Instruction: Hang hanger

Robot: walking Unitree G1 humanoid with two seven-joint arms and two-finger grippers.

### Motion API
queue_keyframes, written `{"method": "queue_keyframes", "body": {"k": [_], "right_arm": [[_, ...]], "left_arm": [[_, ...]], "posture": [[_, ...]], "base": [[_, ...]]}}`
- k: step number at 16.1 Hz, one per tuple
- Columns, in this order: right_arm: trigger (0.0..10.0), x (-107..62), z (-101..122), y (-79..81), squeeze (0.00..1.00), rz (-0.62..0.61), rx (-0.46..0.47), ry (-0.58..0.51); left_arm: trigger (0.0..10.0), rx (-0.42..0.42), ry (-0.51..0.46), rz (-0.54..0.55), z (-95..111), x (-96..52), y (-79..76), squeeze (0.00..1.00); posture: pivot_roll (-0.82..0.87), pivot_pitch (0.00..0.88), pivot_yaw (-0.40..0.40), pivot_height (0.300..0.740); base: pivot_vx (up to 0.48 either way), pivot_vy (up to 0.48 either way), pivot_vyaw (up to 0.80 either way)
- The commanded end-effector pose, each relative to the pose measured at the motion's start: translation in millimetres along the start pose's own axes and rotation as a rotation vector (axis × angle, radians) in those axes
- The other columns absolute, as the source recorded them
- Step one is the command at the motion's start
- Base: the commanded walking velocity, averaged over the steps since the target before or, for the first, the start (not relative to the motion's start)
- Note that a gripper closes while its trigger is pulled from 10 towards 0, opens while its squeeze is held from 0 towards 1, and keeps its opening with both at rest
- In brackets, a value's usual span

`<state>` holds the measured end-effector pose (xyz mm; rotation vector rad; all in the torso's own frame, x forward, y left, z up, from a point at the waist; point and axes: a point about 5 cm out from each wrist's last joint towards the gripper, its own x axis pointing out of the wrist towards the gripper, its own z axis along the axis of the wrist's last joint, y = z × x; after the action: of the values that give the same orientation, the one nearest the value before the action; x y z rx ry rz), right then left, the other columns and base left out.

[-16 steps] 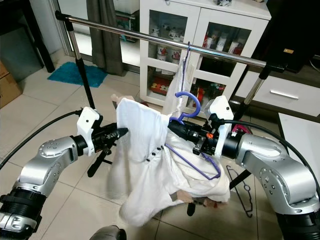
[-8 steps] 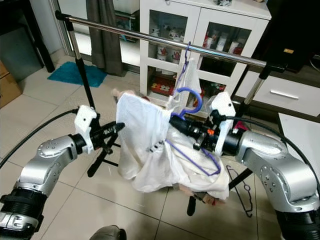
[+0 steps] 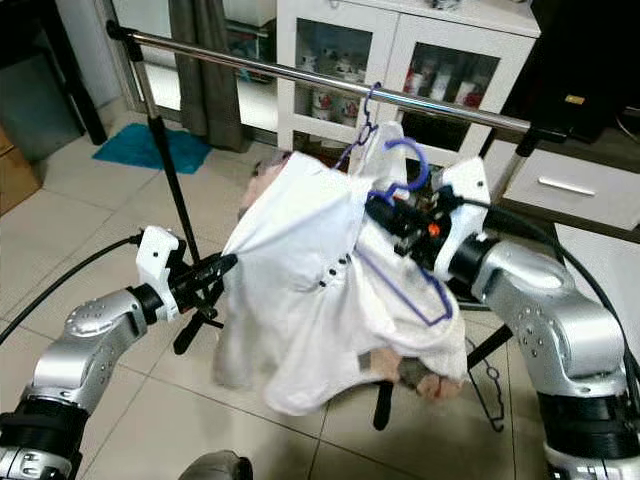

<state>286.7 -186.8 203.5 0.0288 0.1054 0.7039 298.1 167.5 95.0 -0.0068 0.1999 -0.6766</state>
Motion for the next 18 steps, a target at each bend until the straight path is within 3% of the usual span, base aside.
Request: {"method": "queue_keyframes", "body": {"k": [1, 3, 7, 8, 9, 10, 11, 14, 17, 18], "right_arm": [[10.0, -4.1, 11, -8.8, 0.0, -0.06, -0.021, -0.048], [10.0, -2.5, 19, -18.7, 0.0, -0.143, 0.0, -0.101], [10.0, -2.3, 20, -14.0, 0.0, -0.105, -0.01, -0.1], [10.0, -1.9, 20, -10.4, 0.0, -0.074, -0.016, -0.093], [10.0, -1.3, 20, -6.8, 0.0, -0.042, -0.022, -0.085], [10.0, -0.6, 19, -2.2, 0.0, -0.003, -0.032, -0.072], [10.0, 0.0, 18, 1.5, 0.0, 0.031, -0.042, -0.056], [10.0, -1.5, 17, 4.1, 0.0, 0.076, -0.065, -0.023], [10.0, -5.1, 16, 6.3, 0.0, 0.137, -0.092, 0.016], [10.0, -7.6, 14, 7.6, 0.0, 0.174, -0.109, 0.047]], "left_arm": [[0.0, 0.009, 0.022, 0.026, -5, -2.0, 2.7, 0.0], [0.0, 0.041, 0.101, 0.134, -17, -8.4, 15.6, 0.0], [0.0, 0.06, 0.143, 0.251, -19, -13.1, 29.9, 0.0], [7.5, 0.073, 0.147, 0.263, -16, -13.2, 32.4, 0.0], [10.0, 0.065, 0.128, 0.246, -12, -12.0, 32.2, 0.0], [10.0, 0.054, 0.093, 0.205, -5, -10.7, 30.5, 0.32], [10.0, 0.046, 0.067, 0.126, 3, -10.3, 25.5, 1.0], [10.0, 0.106, 0.11, -0.104, 13, -24.0, 13.2, 1.0], [10.0, 0.139, 0.128, -0.219, 30, -40.0, 16.4, 1.0], [10.0, 0.152, 0.117, -0.262, 49, -47.8, 20.4, 1.0]], "posture": [[0.11, 0.0, -0.037, 0.74], [0.1, 0.0, -0.037, 0.74], [0.1, 0.0, -0.041, 0.74], [0.1, 0.0, -0.042, 0.74], [0.1, 0.0, -0.043, 0.74], [0.1, 0.0, -0.043, 0.74], [0.1, 0.0, -0.043, 0.74], [0.1, 0.0, -0.04, 0.74], [0.1, 0.0, -0.042, 0.74], [0.1, 0.0, -0.043, 0.74]], "base": [[0.0, 0.0, 0.0], [0.0, 0.0, 0.0], [0.0, 0.0, 0.0], [0.0, 0.0, 0.0], [0.0, 0.0, 0.0], [0.0, 0.0, 0.0], [0.0, 0.0, 0.0], [0.0, 0.0, 0.0], [0.0, 0.0, 0.0], [0.0, 0.0, 0.0]]}}
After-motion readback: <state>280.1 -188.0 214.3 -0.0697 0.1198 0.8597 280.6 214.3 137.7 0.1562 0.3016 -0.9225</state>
